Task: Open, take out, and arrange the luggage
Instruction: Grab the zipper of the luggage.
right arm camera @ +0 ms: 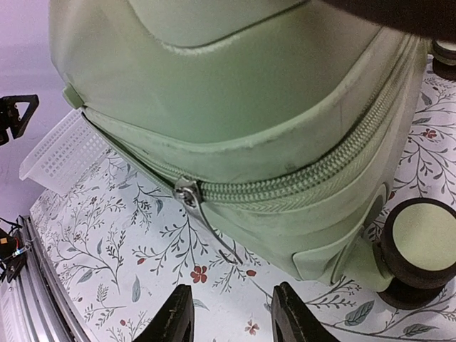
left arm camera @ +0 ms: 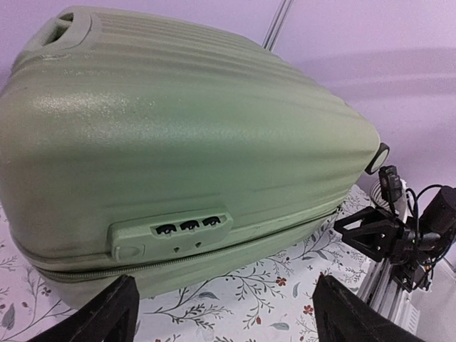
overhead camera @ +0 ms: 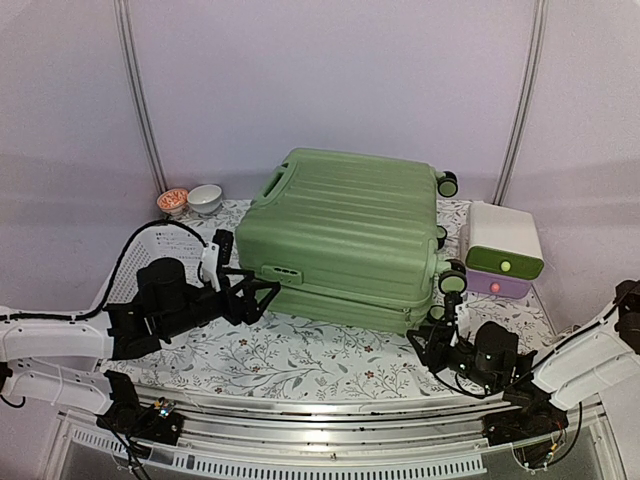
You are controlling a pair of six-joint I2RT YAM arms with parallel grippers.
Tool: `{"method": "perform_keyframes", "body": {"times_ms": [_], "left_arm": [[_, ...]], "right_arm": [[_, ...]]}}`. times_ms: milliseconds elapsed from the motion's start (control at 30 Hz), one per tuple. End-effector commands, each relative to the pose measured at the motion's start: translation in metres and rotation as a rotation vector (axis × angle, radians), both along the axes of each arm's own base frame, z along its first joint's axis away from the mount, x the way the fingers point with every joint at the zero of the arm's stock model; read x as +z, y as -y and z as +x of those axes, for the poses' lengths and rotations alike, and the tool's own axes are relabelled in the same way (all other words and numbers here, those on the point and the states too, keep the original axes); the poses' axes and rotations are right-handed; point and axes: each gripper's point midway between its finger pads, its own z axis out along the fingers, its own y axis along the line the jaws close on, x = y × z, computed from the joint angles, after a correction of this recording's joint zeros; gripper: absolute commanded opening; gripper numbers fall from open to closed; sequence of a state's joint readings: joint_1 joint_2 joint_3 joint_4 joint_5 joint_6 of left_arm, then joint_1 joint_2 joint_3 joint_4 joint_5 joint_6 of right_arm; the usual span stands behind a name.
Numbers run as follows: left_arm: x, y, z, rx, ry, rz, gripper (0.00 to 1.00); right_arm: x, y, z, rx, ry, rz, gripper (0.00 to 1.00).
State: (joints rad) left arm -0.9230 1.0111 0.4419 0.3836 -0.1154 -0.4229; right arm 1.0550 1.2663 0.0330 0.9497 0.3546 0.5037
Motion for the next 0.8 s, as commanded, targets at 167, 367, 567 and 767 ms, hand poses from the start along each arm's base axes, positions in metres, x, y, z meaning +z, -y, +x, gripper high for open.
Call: {"method": "perform_keyframes", "body": {"times_ms": [167, 367, 567, 767], "left_arm": [[0.003, 0.004, -0.004, -0.019, 0.009, -0.01, 0.87], [0.003, 0.004, -0.004, -0.018, 0.011, -0.01, 0.87], [0.003, 0.002, -0.004, -0.013, 0.011, -0.009, 0.87], [0.004, 0.002, -0.003, -0.011, 0.012, -0.01, 0.87]], "right_arm": [[0.024, -0.015, 0.012, -0.012, 0.081, 0.022, 0.38], [0.022, -0.017, 0.018, -0.023, 0.082, 0.019, 0.34], [0.029, -0.019, 0.02, -0.023, 0.095, 0.032, 0.29], [0.026, -0.024, 0.024, -0.024, 0.088, 0.023, 0.27]]}}
